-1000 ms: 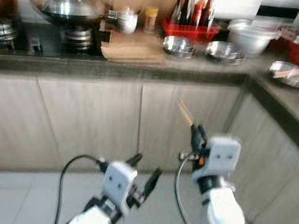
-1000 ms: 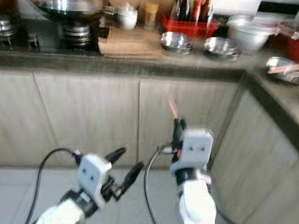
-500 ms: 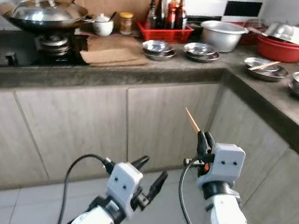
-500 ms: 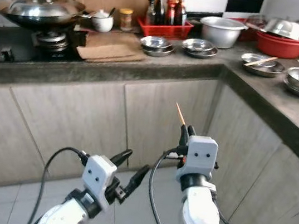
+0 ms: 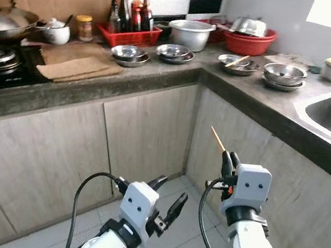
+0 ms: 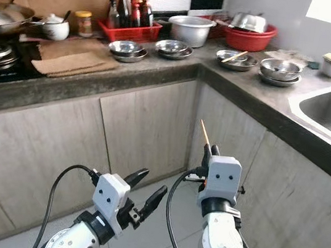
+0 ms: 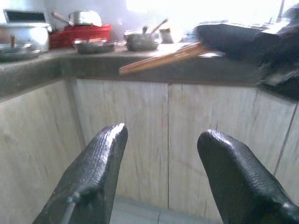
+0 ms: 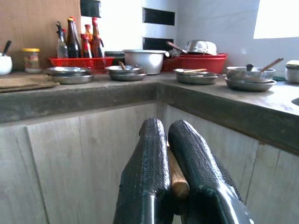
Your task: Kitchen organization
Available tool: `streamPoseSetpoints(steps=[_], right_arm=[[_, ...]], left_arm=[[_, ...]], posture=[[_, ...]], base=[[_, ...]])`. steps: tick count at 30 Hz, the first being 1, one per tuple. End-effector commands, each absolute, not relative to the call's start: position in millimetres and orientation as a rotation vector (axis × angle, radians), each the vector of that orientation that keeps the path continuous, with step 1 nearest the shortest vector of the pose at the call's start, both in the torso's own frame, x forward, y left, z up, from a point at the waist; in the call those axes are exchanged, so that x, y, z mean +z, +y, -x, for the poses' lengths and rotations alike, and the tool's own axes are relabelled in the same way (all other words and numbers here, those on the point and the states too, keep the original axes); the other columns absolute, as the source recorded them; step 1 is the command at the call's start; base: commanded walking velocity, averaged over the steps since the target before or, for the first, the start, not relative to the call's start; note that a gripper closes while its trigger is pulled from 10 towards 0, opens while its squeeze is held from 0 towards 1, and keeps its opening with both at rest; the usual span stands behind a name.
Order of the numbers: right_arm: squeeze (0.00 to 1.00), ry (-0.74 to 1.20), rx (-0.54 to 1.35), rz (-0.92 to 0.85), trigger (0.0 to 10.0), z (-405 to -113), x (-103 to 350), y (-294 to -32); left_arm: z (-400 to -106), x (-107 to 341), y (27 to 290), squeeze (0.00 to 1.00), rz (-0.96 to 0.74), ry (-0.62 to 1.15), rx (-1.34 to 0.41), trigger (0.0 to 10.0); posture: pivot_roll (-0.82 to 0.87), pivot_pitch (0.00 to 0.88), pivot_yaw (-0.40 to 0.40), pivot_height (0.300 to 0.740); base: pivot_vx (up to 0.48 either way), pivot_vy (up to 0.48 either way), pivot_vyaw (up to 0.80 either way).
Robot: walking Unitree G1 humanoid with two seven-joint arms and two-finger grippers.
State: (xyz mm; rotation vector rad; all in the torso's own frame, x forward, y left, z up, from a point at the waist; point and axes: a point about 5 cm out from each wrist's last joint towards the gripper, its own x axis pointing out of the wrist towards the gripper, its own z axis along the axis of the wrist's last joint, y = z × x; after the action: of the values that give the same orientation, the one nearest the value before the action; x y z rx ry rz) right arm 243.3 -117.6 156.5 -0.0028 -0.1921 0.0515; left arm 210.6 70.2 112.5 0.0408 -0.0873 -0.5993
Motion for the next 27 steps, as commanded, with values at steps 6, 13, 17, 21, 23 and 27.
streamPoseSetpoints(steps=[6, 13, 17, 21, 23, 27], right_arm=[[0.00, -0.209, 0.011, 0.027, 10.0, -241.2, 160.3, -122.6], [0.00, -0.186, 0.017, 0.027, 10.0, -236.4, 154.6, -120.3], [0.00, -0.175, 0.022, 0.025, 10.0, -233.6, 152.0, -118.8], [0.00, -0.177, 0.012, 0.024, 10.0, -234.6, 153.0, -118.8], [0.00, -0.185, 0.008, 0.025, 10.0, -236.0, 155.2, -119.1], [0.00, -0.211, -0.004, 0.032, 10.0, -240.2, 161.1, -122.3]], left_arm=[[-212.2, 112.5, 67.3, 0.00, -0.054, -0.074, -0.596, 10.0], [-212.2, 113.6, 68.4, 0.00, -0.048, -0.073, -0.595, 10.0], [-212.2, 113.1, 68.4, 0.00, -0.052, -0.065, -0.592, 10.0], [-212.3, 112.5, 68.8, 0.00, -0.054, -0.058, -0.588, 10.0], [-212.8, 112.8, 69.1, 0.00, -0.060, -0.060, -0.583, 10.0], [-214.8, 116.8, 69.5, 0.00, -0.053, -0.079, -0.571, 10.0]], posture=[[0.11, 0.007, 0.034, 0.740], [0.11, 0.015, 0.032, 0.740], [0.11, 0.017, 0.032, 0.740], [0.11, 0.019, 0.032, 0.740], [0.11, 0.021, 0.036, 0.740], [0.11, 0.020, 0.033, 0.740]], base=[[0.000, 0.146, -0.80], [0.000, 0.197, -0.80], [0.000, 0.449, -0.80], [0.000, 0.060, -0.80], [0.000, 0.000, -0.80], [0.000, 0.000, -0.80]])
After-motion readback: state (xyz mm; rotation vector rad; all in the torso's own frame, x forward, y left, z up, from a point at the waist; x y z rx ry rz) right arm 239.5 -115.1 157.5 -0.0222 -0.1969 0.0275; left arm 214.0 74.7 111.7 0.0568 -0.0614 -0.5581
